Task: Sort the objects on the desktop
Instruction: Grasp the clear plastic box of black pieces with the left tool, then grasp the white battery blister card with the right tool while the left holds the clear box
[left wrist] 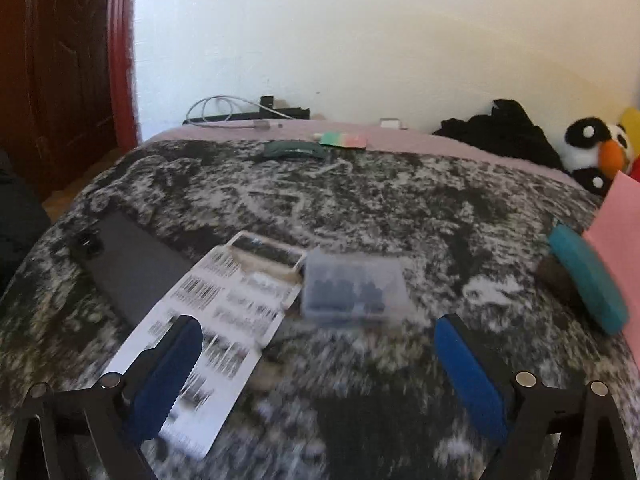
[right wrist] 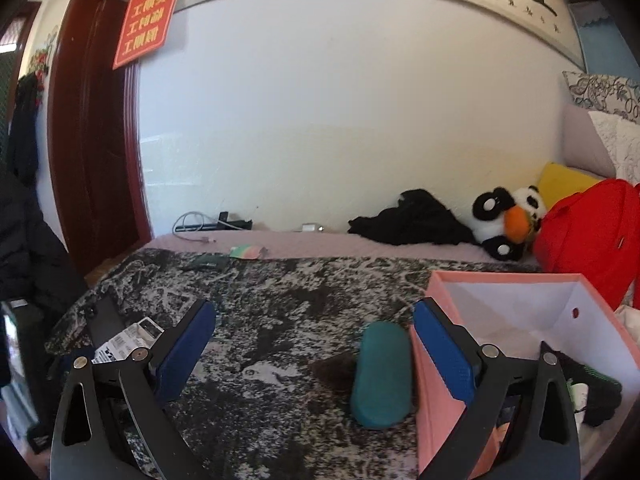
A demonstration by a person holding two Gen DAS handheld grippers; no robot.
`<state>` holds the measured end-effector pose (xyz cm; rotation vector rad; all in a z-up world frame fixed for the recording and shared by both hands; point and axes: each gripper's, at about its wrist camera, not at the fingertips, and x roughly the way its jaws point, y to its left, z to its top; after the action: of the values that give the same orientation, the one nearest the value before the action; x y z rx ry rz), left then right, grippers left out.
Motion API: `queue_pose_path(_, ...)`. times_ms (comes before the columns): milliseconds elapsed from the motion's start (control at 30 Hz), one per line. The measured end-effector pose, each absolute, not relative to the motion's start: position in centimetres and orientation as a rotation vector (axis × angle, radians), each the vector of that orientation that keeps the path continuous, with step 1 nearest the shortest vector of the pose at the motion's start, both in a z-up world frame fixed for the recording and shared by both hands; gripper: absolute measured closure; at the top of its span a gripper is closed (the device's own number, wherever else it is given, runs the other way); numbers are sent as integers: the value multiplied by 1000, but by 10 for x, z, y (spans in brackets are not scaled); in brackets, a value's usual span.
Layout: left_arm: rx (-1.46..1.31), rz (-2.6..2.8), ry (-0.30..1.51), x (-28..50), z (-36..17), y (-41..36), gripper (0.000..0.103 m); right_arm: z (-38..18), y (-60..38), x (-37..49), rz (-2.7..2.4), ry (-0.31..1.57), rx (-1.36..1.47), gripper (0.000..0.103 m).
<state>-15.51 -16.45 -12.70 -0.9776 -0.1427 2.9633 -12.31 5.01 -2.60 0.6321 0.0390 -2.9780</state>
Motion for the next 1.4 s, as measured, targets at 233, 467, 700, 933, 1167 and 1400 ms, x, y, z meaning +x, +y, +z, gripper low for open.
queue_pose_path(233,-1157,2949,-17,-219,-147,-130,6,-31,69,-142,-2931,-99,702,2)
queue_pose_path(467,-1251,2887,-53,-239,-163,-124,32,-23,96,-146,-2919,-251,682,2)
queue_pose_path(700,-1071,2952,-55,-194,-109,-130,32,-3,107,-128,-2949,-224,605,2)
queue_pose_path(933,-882,3079,-29,-134,-55,-162,31,-8,118,-125,-2835,-349,706,2)
queue_pose_path(1167,-871,3304,-161,-92,-41,-259,31,-55,37,-144,-2660,-270,935,4)
queue_pose_path(1400,-806,3403,-70,-66,-27,-306,31,-108,-81,-162,-2437,-288,1135,4)
